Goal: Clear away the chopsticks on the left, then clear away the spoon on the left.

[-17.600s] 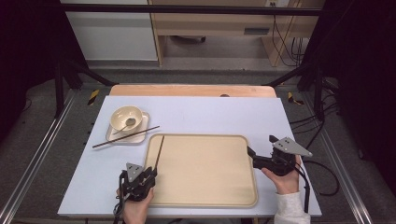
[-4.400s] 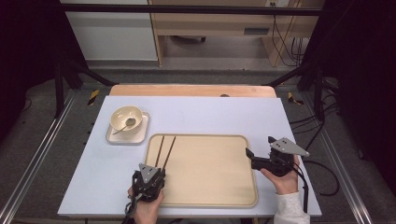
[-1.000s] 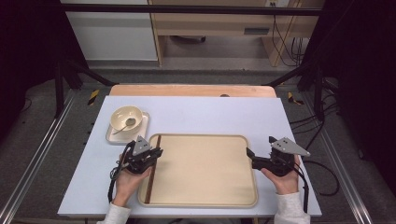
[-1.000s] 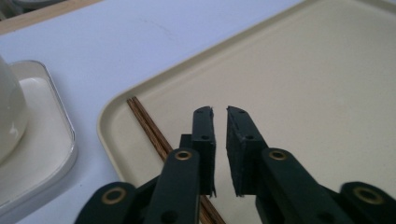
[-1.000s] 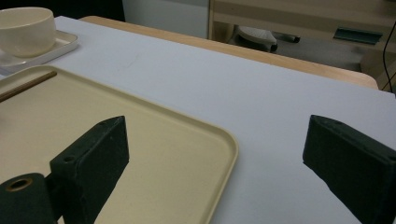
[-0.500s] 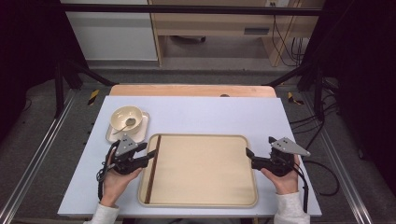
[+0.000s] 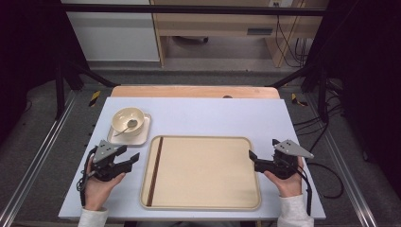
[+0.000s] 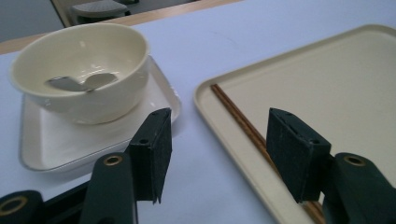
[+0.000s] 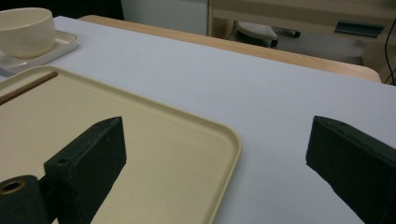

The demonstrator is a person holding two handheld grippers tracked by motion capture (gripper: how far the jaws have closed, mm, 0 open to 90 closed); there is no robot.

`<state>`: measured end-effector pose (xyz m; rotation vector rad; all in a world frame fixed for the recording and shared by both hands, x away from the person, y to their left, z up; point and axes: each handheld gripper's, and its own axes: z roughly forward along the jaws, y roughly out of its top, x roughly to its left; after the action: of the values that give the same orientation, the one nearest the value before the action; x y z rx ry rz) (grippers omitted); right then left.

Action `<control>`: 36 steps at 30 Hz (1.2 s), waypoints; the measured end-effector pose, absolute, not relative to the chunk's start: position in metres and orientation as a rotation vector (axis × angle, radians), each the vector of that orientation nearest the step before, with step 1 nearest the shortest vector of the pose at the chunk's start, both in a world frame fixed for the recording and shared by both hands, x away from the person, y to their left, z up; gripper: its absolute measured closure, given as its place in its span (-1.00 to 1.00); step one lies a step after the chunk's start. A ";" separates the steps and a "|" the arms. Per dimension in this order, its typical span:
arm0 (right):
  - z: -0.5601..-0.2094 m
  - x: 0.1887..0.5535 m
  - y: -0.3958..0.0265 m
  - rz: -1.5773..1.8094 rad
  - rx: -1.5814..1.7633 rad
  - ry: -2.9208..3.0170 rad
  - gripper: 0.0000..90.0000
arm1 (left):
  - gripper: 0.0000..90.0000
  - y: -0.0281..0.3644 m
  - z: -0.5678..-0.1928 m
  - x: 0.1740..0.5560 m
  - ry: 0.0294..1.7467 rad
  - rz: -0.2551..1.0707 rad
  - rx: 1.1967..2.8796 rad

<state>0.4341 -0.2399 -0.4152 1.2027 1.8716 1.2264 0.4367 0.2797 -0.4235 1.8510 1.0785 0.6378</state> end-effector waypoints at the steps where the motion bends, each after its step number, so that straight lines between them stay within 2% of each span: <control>1: -0.415 0.434 -0.239 1.220 1.199 1.874 -0.88 | -0.11 0.283 -0.424 0.437 1.088 0.643 1.850; 21: -0.417 0.435 -0.235 1.193 1.184 1.887 -0.85 | -0.45 0.319 -0.425 0.456 1.195 0.692 1.783; 32: -0.418 0.434 -0.234 1.180 1.177 1.889 -0.85 | -0.47 0.326 -0.428 0.473 1.221 0.730 1.781; 36: -0.419 0.435 -0.232 1.172 1.171 1.895 -0.84 | -0.45 0.325 -0.428 0.479 1.180 0.738 1.790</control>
<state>0.4352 -0.2324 -0.4188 1.1709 1.8955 1.1719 0.4788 0.3249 -0.4283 1.7895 1.1804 0.7380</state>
